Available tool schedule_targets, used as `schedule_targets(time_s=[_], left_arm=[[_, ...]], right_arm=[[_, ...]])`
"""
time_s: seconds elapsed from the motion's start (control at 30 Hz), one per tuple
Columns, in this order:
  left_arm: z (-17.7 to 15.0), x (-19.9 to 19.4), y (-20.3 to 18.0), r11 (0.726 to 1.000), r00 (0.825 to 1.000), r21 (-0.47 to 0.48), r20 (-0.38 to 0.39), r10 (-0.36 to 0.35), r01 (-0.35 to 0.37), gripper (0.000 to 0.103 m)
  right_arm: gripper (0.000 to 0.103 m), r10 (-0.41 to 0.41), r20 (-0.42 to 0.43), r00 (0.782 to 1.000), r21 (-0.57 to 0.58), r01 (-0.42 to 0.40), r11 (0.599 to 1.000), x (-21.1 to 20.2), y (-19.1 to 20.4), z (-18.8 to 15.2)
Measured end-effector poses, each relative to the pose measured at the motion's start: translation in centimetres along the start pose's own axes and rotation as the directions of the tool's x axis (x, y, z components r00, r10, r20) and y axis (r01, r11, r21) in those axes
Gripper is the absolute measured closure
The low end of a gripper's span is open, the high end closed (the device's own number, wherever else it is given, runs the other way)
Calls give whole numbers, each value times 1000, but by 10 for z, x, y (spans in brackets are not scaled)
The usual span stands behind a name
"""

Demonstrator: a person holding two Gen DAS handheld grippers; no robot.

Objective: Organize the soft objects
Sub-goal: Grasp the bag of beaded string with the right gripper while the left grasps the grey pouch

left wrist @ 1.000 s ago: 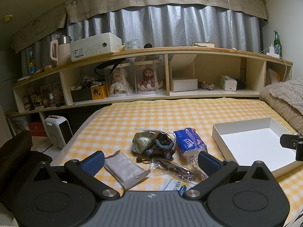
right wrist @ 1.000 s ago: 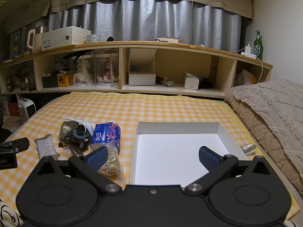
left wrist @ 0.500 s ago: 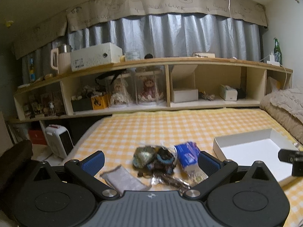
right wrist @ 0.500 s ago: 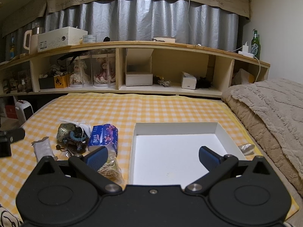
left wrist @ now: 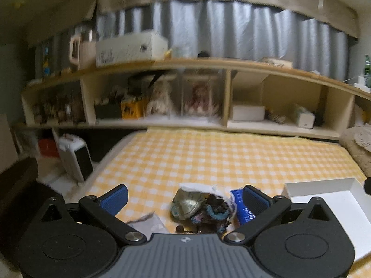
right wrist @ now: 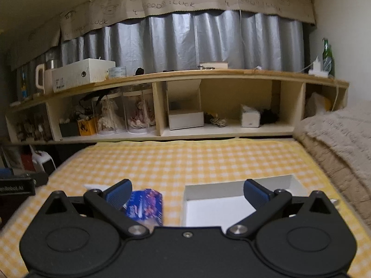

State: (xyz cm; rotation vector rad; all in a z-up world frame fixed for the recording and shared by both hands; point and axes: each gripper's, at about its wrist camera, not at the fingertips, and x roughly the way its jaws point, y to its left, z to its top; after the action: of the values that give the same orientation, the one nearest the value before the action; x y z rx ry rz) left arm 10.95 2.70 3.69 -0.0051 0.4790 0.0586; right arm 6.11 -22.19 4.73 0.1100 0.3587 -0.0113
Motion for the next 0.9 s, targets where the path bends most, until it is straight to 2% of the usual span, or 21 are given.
schedule_targets(time_s=[0.07,0.17,0.3,0.43,0.5,0.57,0.7,0.77,0.83,0.9], left_arm=[[0,21,9,1000,999,-25,-48,11,-13,0],[-2,54,26,993,989,-93,-137,53,-66,0],[-13,95,48,976,960,-176,-272,74,-125,0],[-30,127,63,953,916,-235,-392,86,-190,0],[-38,140,70,938,894,-270,-440,81,-218,0],[-46,151,76,916,873,-321,-484,59,-239,0],[-60,170,78,896,832,-349,-553,41,-276,0],[-63,178,74,895,821,-348,-569,35,-280,0],[-67,185,70,898,818,-339,-574,38,-280,0],[-70,189,66,913,817,-302,-575,56,-274,0]], right_arm=[[0,19,-10,1000,50,-18,999,15,-3,2],[0,31,-72,997,82,-25,996,42,-4,4],[0,96,-151,984,55,-89,995,74,-1,0],[2,148,-283,948,32,-144,989,111,9,-13],[15,165,-325,931,12,-170,985,123,14,-20],[20,199,-370,907,17,-208,978,132,18,-26],[28,239,-437,867,18,-258,966,142,19,-41],[31,246,-467,850,24,-265,964,149,19,-46],[34,266,-496,826,44,-283,958,156,19,-52],[39,283,-521,805,54,-300,952,161,21,-56]])
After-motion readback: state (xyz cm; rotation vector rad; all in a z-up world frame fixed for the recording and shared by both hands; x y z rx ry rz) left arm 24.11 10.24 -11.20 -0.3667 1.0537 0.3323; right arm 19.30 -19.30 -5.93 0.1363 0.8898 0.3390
